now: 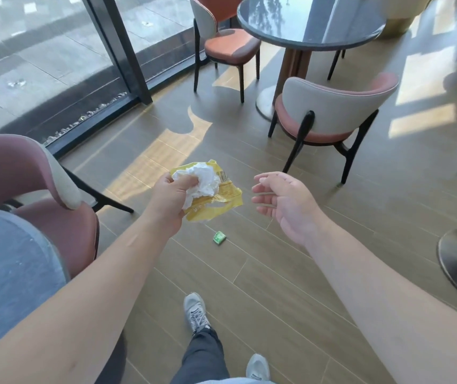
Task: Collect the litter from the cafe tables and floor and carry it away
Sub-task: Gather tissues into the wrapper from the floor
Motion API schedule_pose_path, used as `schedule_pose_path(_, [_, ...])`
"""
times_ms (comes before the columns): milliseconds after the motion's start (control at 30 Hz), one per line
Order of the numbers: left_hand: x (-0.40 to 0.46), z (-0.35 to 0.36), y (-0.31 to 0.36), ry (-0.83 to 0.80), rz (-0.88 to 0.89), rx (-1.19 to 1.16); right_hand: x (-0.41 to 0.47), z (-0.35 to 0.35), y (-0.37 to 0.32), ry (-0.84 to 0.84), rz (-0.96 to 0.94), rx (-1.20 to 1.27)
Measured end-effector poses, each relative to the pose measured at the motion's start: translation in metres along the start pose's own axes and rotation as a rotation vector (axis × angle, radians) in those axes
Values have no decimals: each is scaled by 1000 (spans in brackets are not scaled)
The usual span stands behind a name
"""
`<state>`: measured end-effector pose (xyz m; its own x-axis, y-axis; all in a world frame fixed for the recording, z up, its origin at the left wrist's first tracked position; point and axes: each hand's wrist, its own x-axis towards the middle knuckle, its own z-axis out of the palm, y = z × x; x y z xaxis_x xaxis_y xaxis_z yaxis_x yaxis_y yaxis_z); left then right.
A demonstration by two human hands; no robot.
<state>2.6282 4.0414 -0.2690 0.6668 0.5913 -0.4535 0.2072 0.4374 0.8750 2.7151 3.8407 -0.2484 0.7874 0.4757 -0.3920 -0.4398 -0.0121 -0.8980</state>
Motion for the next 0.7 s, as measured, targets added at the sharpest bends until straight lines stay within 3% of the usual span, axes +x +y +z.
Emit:
schedule_pose_path(200, [85, -28, 26, 48, 0, -49, 69, 49, -9, 53, 38, -28])
schedule_pose_path(467, [199, -60, 54, -39, -47, -33, 167, 106, -7, 133, 73, -83])
schedule_pose_path(700, [276, -63, 28, 4, -112, -44, 245, 118, 33, 120, 149, -136])
